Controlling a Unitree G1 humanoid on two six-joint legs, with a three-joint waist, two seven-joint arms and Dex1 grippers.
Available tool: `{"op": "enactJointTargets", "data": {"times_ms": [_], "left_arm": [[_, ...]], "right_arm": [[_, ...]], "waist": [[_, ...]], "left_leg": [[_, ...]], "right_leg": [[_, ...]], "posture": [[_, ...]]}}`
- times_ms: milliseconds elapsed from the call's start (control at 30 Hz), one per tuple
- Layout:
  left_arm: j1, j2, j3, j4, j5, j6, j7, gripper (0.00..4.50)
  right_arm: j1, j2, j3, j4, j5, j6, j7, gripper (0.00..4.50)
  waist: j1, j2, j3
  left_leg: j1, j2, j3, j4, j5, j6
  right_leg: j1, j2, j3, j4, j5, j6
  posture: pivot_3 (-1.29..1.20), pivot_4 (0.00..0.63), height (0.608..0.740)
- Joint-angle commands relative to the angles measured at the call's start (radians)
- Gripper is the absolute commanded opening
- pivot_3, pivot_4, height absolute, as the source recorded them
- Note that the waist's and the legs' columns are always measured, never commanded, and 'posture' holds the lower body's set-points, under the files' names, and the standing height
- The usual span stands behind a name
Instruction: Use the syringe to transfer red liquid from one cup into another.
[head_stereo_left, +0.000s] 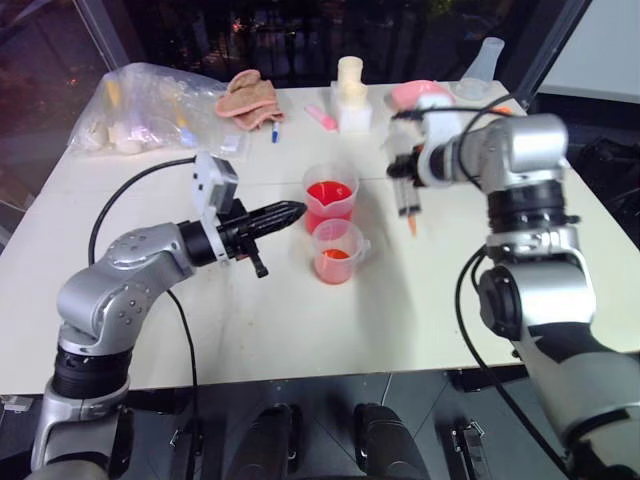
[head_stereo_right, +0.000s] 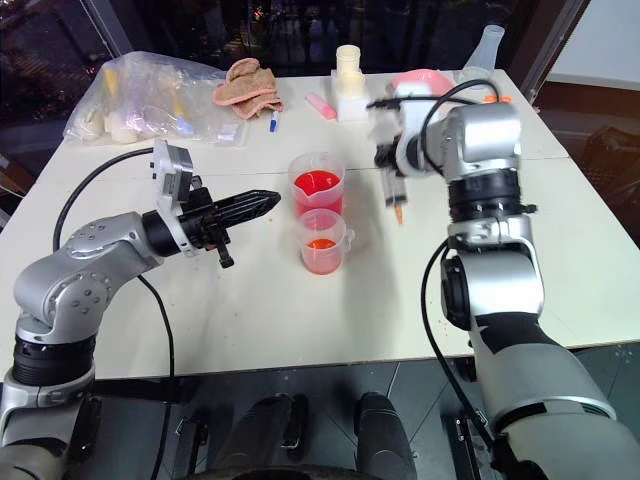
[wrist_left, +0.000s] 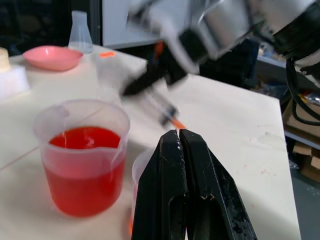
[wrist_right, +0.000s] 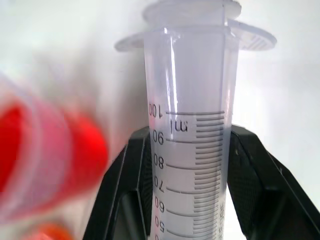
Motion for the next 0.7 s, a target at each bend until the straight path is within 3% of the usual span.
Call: {"op": "enactJointTargets", "data": {"times_ms": [33,133,267,333,467,700], "left_arm": [[-0.045,-0.008,0.028,0.01,-0.036,0.007,-0.008,0.0],[-0.081,-0.011,0.048,0.034,-0.064,0.023,-0.008,0.0],[-0.141,-0.009,0.073,0.076,-0.095,0.051,0.015,0.0],[-0.165,0.007,0.075,0.091,-0.083,0.056,0.012,0.0],[-0.189,0.044,0.071,0.107,-0.06,0.066,0.011,0.0],[-0.225,0.055,0.053,0.163,0.018,0.031,0.026,0.0]], "right_arm": [[0.069,0.02,-0.075,-0.26,0.079,-0.267,0.084,1.43],[0.114,0.062,-0.085,-0.368,0.101,-0.464,0.112,1.43],[0.169,0.144,-0.093,-0.43,0.18,-0.582,0.155,1.43],[0.208,0.173,-0.043,-0.428,0.159,-0.718,0.204,1.43],[0.281,0.285,0.006,-0.331,0.157,-0.892,0.236,1.43],[0.356,0.363,0.055,-0.12,0.106,-1.144,0.27,1.43]], "waist": [[-0.002,0.0,0.0],[-0.005,0.0,0.0],[-0.005,0.0,0.0],[-0.003,-0.001,0.0],[-0.004,-0.001,0.0],[-0.004,0.0,0.0]], "left_leg": [[0.0,0.0,0.0,0.0,0.0,0.0],[0.001,0.001,0.001,0.0,0.0,0.0],[0.001,0.001,0.0,0.001,0.0,0.0],[0.001,0.001,0.0,0.001,0.0,0.0],[0.002,0.001,0.0,0.001,0.001,-0.001],[0.002,0.001,0.0,0.001,0.004,-0.007]], "right_leg": [[0.0,0.0,0.0,0.0,0.0,0.0],[0.0,0.001,0.001,0.001,0.0,0.0],[0.0,0.002,0.0,0.001,0.0,0.0],[0.001,0.001,0.0,0.001,0.0,0.0],[0.001,0.001,0.001,0.001,0.0,0.0],[0.001,0.001,0.001,0.001,0.0,0.0]], "posture": [[0.0,0.15,0.74],[0.0,0.15,0.74],[0.0,0.15,0.74],[0.0,0.15,0.74],[0.0,0.15,0.74],[0.0,0.15,0.74]]}}
